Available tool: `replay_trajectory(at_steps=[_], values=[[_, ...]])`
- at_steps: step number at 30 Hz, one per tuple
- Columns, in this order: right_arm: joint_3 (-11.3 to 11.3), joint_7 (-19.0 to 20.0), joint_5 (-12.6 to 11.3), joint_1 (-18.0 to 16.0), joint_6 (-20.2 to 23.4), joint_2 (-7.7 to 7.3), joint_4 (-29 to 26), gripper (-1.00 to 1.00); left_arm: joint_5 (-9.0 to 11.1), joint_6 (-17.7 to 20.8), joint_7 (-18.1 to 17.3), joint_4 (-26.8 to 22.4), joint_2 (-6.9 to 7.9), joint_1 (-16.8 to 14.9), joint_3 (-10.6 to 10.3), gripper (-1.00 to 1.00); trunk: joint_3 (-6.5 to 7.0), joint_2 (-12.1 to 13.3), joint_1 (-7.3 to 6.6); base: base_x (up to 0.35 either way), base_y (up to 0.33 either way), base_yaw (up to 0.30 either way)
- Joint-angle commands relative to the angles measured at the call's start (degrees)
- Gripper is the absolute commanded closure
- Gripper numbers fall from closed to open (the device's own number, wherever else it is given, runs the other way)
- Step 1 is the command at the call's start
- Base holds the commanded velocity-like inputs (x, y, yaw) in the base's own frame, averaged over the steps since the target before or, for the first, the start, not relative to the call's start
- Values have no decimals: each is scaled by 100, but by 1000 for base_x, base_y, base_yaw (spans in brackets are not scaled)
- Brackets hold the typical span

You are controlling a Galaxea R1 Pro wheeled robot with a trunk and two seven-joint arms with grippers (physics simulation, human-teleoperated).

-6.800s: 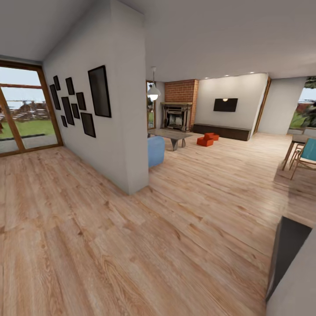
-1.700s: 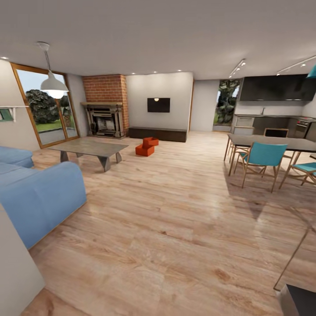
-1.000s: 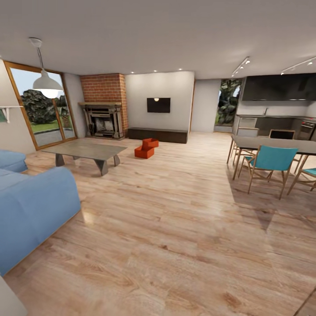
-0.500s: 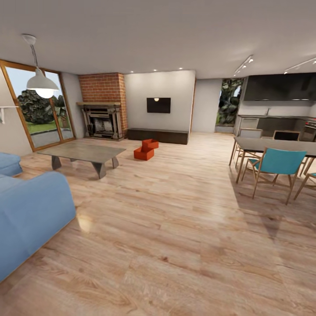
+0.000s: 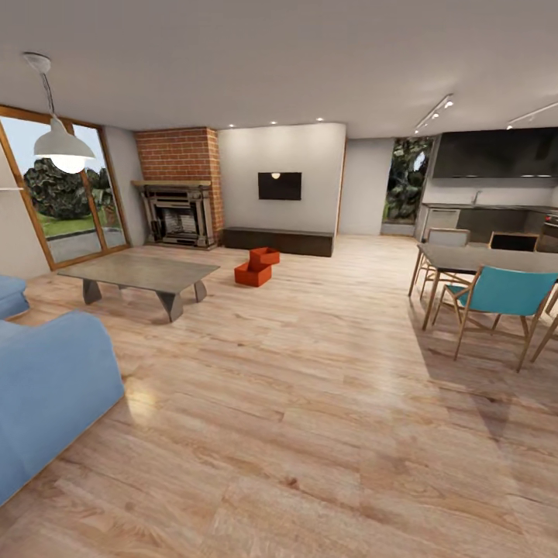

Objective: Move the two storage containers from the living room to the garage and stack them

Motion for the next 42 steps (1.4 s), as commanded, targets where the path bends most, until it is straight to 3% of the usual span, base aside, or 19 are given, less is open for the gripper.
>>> replay_trajectory(at_steps=[1, 10, 42], values=[[45, -4, -37, -4, -19, 7, 11, -100, 7, -11, -7, 3, 0, -3, 10, -100, -6, -3, 3, 322, 0, -83], [45, -4, -37, -4, -22, 7, 10, -100, 5, -11, -7, 4, 0, -3, 10, -100, -6, -3, 3, 322, 0, -128], [53, -4, -28, -4, -23, 4, 9, -100, 4, -11, -7, 4, 0, -3, 10, -100, -6, -3, 3, 322, 0, -2]])
